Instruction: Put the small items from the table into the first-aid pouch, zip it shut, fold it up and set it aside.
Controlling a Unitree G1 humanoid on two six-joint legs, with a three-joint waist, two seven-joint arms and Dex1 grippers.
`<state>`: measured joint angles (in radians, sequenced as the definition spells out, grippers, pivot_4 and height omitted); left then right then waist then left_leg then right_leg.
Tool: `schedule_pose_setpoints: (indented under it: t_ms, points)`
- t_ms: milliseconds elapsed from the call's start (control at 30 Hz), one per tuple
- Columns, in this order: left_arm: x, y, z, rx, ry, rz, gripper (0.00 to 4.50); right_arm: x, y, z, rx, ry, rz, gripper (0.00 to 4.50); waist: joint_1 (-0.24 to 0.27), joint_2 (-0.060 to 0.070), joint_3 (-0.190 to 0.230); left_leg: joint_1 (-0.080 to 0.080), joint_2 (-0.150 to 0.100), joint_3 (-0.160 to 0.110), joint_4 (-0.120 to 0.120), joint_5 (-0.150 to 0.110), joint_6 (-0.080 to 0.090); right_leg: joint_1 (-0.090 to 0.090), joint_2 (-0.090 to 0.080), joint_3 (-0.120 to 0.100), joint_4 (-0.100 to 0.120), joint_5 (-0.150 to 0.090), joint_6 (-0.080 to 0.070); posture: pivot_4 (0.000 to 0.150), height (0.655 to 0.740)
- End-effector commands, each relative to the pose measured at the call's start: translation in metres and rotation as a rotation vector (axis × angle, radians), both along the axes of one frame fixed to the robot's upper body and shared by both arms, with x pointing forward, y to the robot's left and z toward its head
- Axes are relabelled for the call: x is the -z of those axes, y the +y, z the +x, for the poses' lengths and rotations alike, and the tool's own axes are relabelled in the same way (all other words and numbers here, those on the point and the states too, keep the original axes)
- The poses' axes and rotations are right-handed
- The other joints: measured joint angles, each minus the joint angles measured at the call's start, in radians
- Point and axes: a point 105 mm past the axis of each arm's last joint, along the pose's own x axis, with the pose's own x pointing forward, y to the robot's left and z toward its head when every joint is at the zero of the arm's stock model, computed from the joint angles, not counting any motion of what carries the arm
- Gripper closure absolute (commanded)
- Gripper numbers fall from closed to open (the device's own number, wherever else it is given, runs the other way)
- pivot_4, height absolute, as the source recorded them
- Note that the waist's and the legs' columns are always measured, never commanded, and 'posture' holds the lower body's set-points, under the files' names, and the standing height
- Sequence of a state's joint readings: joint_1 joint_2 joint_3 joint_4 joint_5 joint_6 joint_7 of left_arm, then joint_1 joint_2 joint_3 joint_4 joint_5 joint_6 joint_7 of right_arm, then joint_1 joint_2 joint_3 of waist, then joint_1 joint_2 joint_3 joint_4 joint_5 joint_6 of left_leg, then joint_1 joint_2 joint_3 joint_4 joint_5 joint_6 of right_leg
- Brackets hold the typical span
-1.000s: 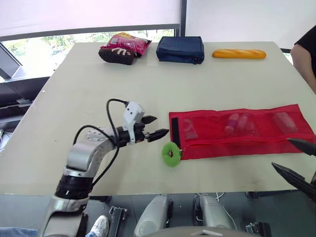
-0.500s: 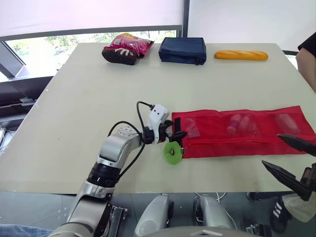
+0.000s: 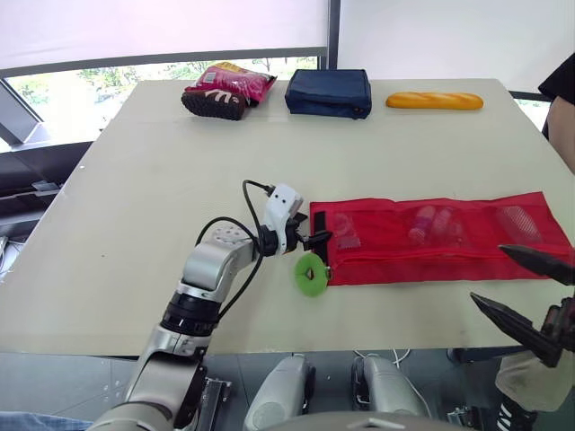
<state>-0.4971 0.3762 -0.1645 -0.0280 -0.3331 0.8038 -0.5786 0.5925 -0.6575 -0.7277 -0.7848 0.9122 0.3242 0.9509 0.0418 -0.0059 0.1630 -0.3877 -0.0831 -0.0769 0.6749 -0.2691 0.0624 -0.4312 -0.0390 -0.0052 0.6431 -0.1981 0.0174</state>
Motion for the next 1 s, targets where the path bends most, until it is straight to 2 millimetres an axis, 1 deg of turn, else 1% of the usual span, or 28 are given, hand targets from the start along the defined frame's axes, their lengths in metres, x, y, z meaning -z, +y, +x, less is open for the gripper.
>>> schedule_pose_setpoints:
  t_ms: [33,133,200,233,267,300,333,433,500,533,567,600,700,833,900,967,1000]
  points:
    - [0.005,0.007,0.003,-0.039,0.000,0.027,0.00,-0.007,0.003,-0.002,-0.017,-0.030,-0.007,0.12,0.000,0.000,0.000,0.000,0.000,0.000,0.000,0.000,0.000,0.000,0.000,0.000,0.000,0.000,0.000,0.150,0.7395]
    - [0.012,0.001,-0.001,-0.028,0.045,0.028,0.00,-0.007,0.003,-0.001,-0.017,-0.032,-0.008,0.12,0.000,0.000,0.000,0.000,0.000,0.000,0.000,0.000,0.000,0.000,0.000,0.000,0.000,0.000,0.000,0.150,0.7395]
    - [0.016,-0.008,-0.006,0.008,0.078,0.014,0.00,-0.007,0.004,-0.001,-0.018,-0.033,-0.008,0.12,0.001,0.000,0.000,0.000,0.000,0.000,0.000,0.000,0.000,0.000,0.000,0.000,0.000,0.000,0.000,0.150,0.7395]
    - [0.017,-0.011,-0.007,0.022,0.089,0.010,0.26,-0.007,0.005,-0.001,-0.018,-0.034,-0.008,0.02,0.002,0.000,0.000,0.000,0.000,0.000,0.000,0.000,0.000,0.000,0.000,0.000,0.000,0.000,0.000,0.150,0.7395]
    - [0.018,-0.014,-0.008,0.030,0.096,0.007,0.26,-0.007,0.006,-0.001,-0.018,-0.034,-0.007,0.02,0.003,0.000,0.000,0.000,0.000,0.000,0.000,0.000,0.000,0.000,0.000,0.000,0.000,0.000,0.000,0.150,0.7395]
    - [0.018,-0.016,-0.008,0.033,0.104,-0.002,0.64,-0.007,0.006,-0.002,-0.019,-0.035,-0.007,0.00,0.004,0.000,0.000,0.000,0.000,0.000,0.000,0.000,0.000,0.000,0.000,0.000,0.000,0.000,0.001,0.150,0.7395]
    - [0.018,-0.018,-0.008,0.039,0.111,-0.010,0.89,-0.008,0.007,-0.002,-0.019,-0.036,-0.006,0.00,0.006,0.000,0.000,0.000,0.000,0.000,0.000,0.000,0.000,0.000,0.000,0.000,0.000,0.000,0.001,0.150,0.7395]
    - [0.016,-0.022,-0.007,0.041,0.125,-0.037,2.41,-0.008,0.008,-0.002,-0.018,-0.038,-0.006,0.00,0.009,0.000,-0.001,0.000,0.000,0.000,0.000,0.000,0.000,0.001,0.000,0.000,0.000,0.000,0.001,0.150,0.7395]
    - [0.014,-0.023,-0.007,0.037,0.128,-0.053,3.28,-0.008,0.009,-0.003,-0.018,-0.037,-0.006,0.00,0.011,0.000,-0.001,0.000,0.000,0.000,0.000,0.000,0.000,0.001,0.000,0.000,0.000,0.000,0.001,0.150,0.7395]
    - [0.013,-0.023,-0.006,0.034,0.130,-0.062,3.84,-0.007,0.010,-0.003,-0.020,-0.036,-0.005,0.00,0.011,0.000,0.000,0.000,0.000,0.000,0.000,0.000,0.000,0.001,0.000,0.000,0.000,0.000,0.001,0.150,0.7395]
    - [0.011,-0.022,-0.006,0.032,0.130,-0.066,4.28,-0.007,0.012,-0.003,-0.023,-0.030,-0.005,0.00,0.012,0.000,-0.001,0.000,0.000,0.000,0.000,0.000,0.000,0.001,0.000,0.000,0.000,0.000,0.001,0.150,0.7395]
    - [0.010,-0.021,-0.006,0.032,0.129,-0.074,4.41,-0.005,0.014,-0.003,-0.028,-0.023,-0.006,0.00,0.012,0.000,-0.001,0.000,0.000,0.000,0.000,0.000,0.000,0.001,0.000,0.000,0.000,0.000,0.001,0.150,0.7395]
    - [0.002,-0.017,-0.005,0.022,0.124,-0.116,4.41,-0.002,0.023,-0.001,-0.051,-0.004,-0.007,0.00,0.010,0.000,-0.001,0.000,0.000,0.000,0.000,0.000,0.000,0.001,0.000,0.000,0.000,0.000,0.001,0.150,0.7395]
    - [-0.006,-0.009,-0.001,-0.012,0.134,-0.183,4.41,0.014,0.042,0.006,-0.101,0.054,-0.054,0.00,0.001,-0.001,0.000,0.000,0.000,0.000,0.000,0.000,0.000,0.000,0.000,0.000,0.000,-0.001,0.001,0.150,0.7395]
    - [-0.011,-0.006,0.001,-0.023,0.140,-0.220,4.41,0.019,0.058,0.016,-0.128,0.075,-0.045,0.00,-0.004,-0.001,0.000,0.000,0.000,0.000,0.000,0.000,-0.001,0.000,0.000,0.000,0.000,0.000,0.001,0.150,0.7395]
    - [-0.017,-0.005,0.002,-0.031,0.150,-0.250,4.41,0.025,0.079,0.028,-0.171,0.101,-0.042,0.00,-0.004,-0.001,0.000,0.000,0.000,0.000,0.000,0.001,-0.001,0.000,0.000,0.000,0.000,0.000,0.001,0.150,0.7395]
    - [-0.019,-0.005,0.003,-0.033,0.154,-0.263,4.41,0.030,0.088,0.037,-0.178,0.107,-0.074,0.00,0.001,-0.001,0.000,-0.001,0.000,0.000,0.000,0.001,-0.002,-0.001,0.000,0.000,0.000,0.000,0.001,0.150,0.7395]
